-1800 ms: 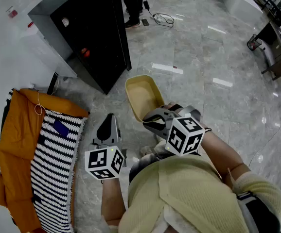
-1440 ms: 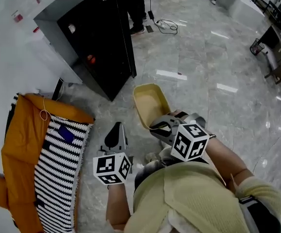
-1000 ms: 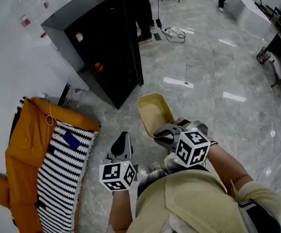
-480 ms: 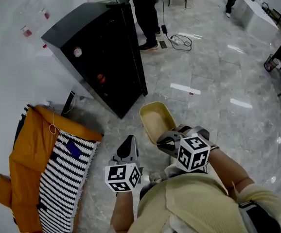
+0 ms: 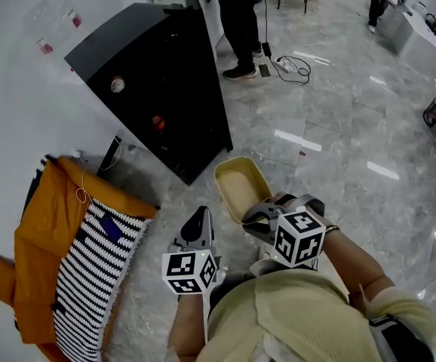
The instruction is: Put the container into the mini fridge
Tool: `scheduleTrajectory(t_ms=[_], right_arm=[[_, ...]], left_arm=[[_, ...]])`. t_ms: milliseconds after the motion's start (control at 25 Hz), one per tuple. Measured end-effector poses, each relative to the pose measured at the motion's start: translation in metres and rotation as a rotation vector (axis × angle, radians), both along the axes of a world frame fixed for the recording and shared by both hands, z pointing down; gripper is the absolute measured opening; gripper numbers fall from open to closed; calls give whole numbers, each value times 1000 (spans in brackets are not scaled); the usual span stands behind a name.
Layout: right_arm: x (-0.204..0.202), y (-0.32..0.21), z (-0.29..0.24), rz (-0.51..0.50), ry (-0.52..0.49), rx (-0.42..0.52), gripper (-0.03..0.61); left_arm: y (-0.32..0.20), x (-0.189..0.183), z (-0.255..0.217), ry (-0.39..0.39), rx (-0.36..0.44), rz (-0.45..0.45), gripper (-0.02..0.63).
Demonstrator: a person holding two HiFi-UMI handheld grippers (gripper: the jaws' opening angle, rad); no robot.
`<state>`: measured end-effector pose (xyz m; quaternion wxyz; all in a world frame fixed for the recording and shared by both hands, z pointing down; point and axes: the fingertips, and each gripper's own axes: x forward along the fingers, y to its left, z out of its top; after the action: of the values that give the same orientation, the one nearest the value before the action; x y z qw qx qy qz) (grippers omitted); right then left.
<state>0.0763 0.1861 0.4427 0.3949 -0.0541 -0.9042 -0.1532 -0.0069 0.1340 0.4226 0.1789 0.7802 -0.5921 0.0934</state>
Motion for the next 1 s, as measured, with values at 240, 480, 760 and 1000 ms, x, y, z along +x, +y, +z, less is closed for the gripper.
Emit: scheduleTrajectory(t_ms=[240, 480, 760, 1000], right_arm=[[12, -17, 3, -44, 20, 26, 38], [11, -35, 2, -58, 32, 36, 38], [-4, -60, 3, -61, 49, 24, 38], [-23, -79, -6, -72, 40, 4, 38]], left_arm=[[-11, 6, 1, -5, 4, -45, 34], [-24, 6, 1, -19, -3, -44, 34], [-50, -9, 6, -17, -14, -32, 34], [-76, -24, 4, -3, -14, -27, 34]])
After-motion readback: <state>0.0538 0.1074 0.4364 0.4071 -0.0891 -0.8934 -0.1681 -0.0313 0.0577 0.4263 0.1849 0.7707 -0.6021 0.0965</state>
